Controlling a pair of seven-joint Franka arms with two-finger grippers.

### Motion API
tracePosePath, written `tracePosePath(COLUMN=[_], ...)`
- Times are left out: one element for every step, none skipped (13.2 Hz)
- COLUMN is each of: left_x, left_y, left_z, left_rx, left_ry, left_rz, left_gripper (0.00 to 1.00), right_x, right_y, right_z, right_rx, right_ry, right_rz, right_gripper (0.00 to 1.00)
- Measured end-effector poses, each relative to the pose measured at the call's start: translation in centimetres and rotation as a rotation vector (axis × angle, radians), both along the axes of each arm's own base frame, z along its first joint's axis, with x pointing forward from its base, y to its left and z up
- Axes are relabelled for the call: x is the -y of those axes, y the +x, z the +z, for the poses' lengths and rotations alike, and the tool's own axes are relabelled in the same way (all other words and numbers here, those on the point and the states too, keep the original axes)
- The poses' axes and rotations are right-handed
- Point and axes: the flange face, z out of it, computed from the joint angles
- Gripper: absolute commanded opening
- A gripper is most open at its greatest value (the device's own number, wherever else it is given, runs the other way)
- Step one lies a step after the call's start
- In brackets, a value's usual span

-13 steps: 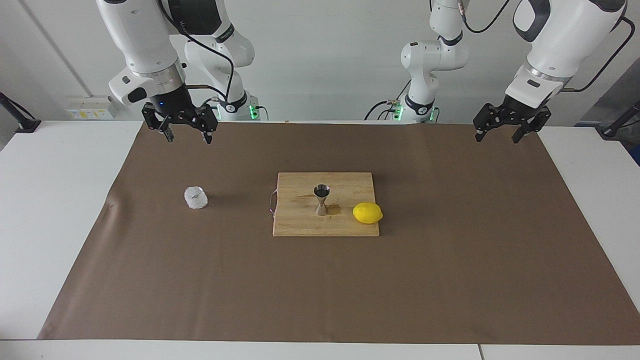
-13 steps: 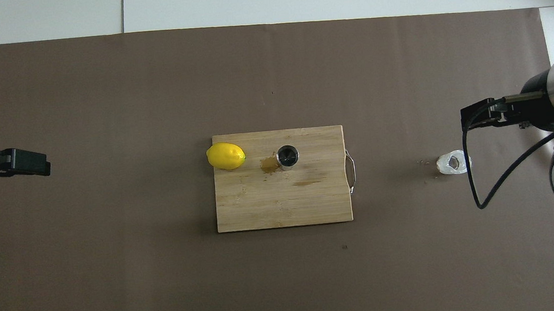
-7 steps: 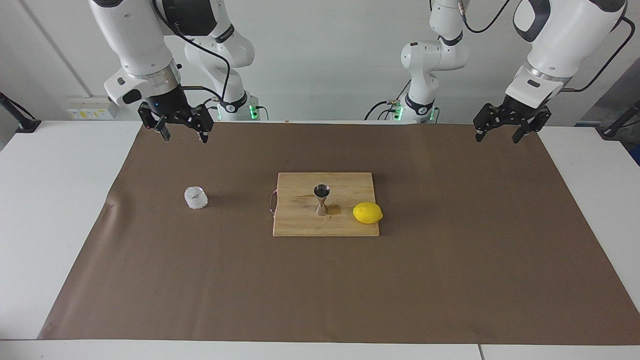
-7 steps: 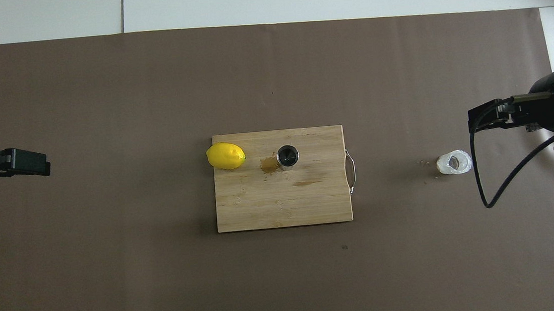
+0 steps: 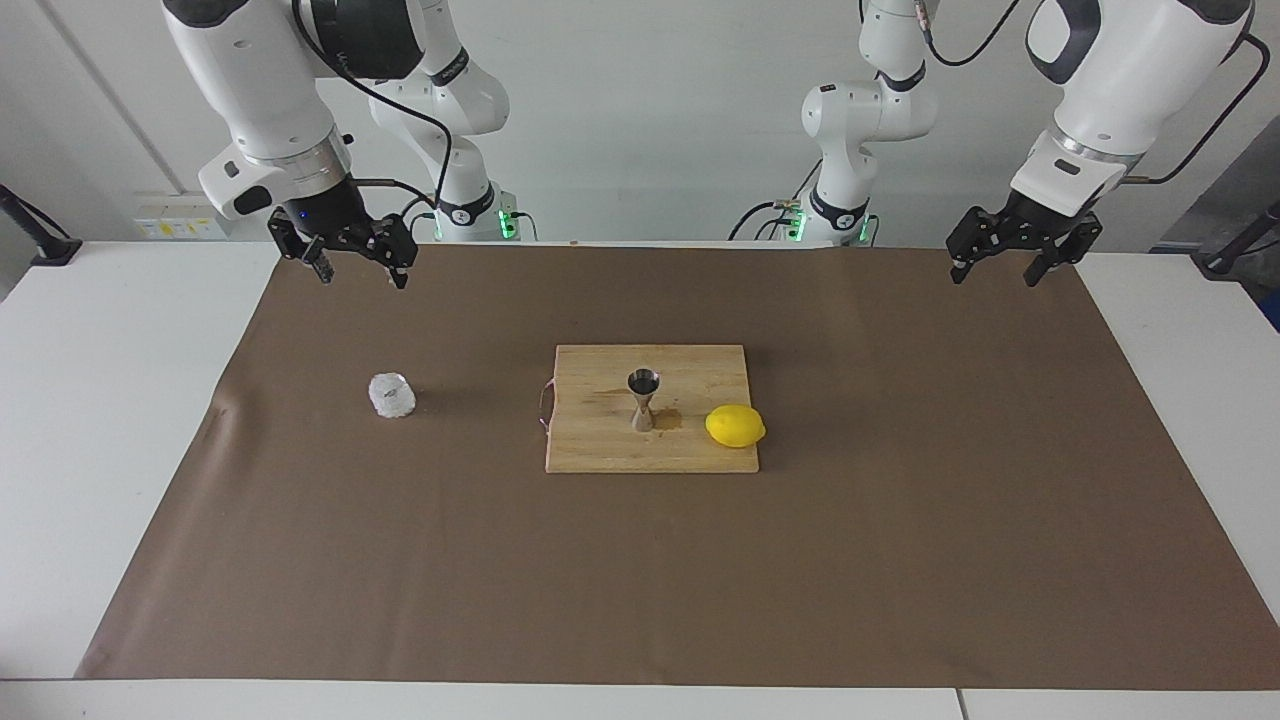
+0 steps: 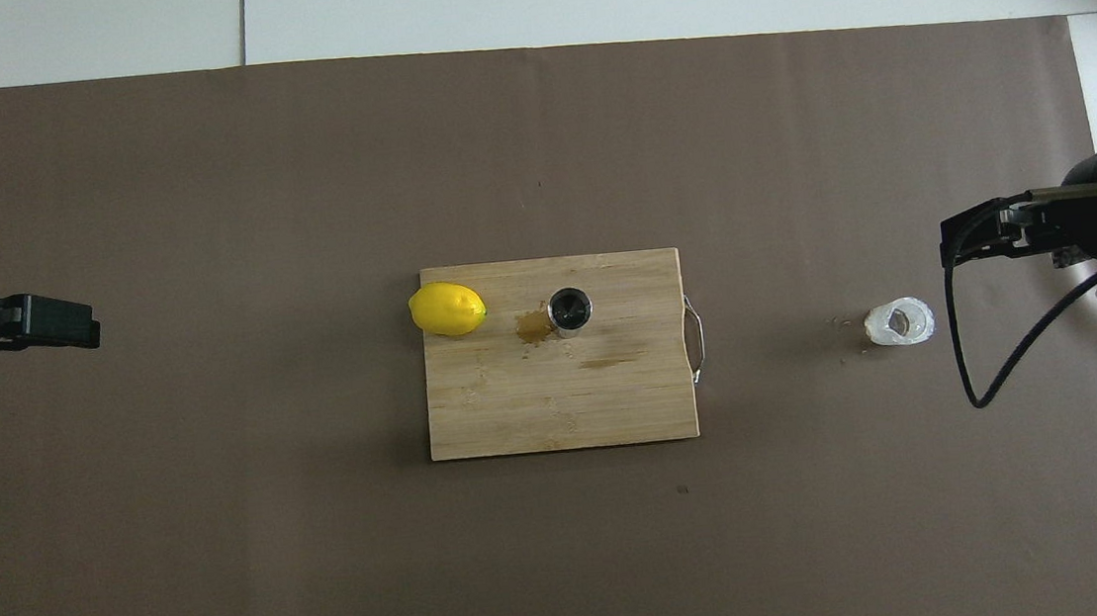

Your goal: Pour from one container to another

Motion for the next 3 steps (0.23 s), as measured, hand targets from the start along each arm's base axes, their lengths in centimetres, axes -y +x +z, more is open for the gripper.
tracePosePath(left_x=[0.0,0.0,0.0], left_y=[0.0,0.0,0.0], left_z=[0.0,0.0,0.0], left_rx=[0.0,0.0,0.0], left_ry=[0.0,0.0,0.0], left_rz=[0.0,0.0,0.0], left_gripper=[1.0,1.0,1.0], right_x=[0.06,0.04,0.02], right_y=[-0.01,-0.04,-0.06], right_z=[-0.03,-0.02,0.0], right_rx=[-0.001,-0.001,-0.001], right_ry=[0.0,0.0,0.0], right_rz=[-0.001,-0.001,0.0], right_gripper=[1.0,1.0,1.0])
